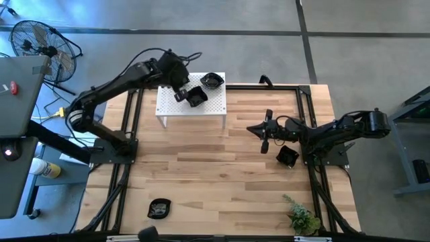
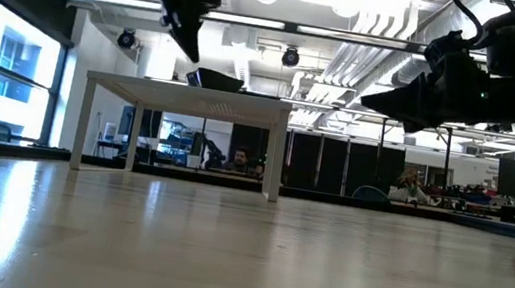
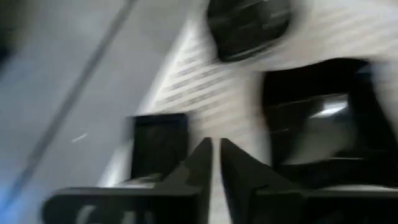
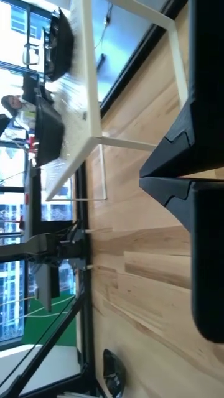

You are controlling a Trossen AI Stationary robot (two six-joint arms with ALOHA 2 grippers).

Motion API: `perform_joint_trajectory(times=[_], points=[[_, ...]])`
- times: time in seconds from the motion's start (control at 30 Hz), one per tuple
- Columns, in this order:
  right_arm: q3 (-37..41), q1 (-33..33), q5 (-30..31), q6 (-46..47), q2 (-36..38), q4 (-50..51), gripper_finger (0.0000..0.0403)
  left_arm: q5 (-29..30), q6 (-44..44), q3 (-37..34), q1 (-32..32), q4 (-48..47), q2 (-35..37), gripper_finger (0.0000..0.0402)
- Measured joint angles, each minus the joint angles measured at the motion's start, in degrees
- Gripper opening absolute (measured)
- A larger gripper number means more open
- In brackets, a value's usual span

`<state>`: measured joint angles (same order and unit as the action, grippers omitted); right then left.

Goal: Pick & Place Mini shaped plates
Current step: Stack the black distorted square plate on top of the black distorted square plates on the shelf

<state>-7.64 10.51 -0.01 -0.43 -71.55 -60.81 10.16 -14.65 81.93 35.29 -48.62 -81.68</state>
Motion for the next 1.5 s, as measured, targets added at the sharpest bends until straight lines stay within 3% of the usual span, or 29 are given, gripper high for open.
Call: perform_joint_trajectory(times=[0.1,0.4,0.7,0.87,1.07,1.2,1.5], points=[[-0.02,0.01,0.00,1.25,0.00,1.75,0.0004,-8.19,0.27,-3.55,-0.10,2.80,2.59,0.0009],[-0.02,0.00,0.00,6.43,-0.02,4.87,0.0004,-10.58,0.54,-21.80,-1.21,24.75,11.82,0.0006],[-1.21,0.01,-0.18,10.96,1.90,9.23,0.0006,-21.75,3.99,-39.07,-1.18,45.24,20.06,0.0001],[-7.19,0.01,0.93,10.98,7.93,29.37,0.0006,-24.66,6.09,-46.99,-1.18,57.44,21.87,0.0001],[-20.84,-0.94,2.66,17.40,13.45,68.72,0.0010,-24.79,7.25,-53.34,-1.18,68.27,22.40,0.0001],[-28.22,-5.89,3.98,25.37,12.41,89.76,0.0033,-24.79,8.56,-55.49,-1.18,72.71,22.37,0.0001],[-35.55,-22.05,5.25,45.05,4.91,108.49,0.0110,-24.74,8.47,-55.69,-1.18,72.58,22.37,0.0001]])
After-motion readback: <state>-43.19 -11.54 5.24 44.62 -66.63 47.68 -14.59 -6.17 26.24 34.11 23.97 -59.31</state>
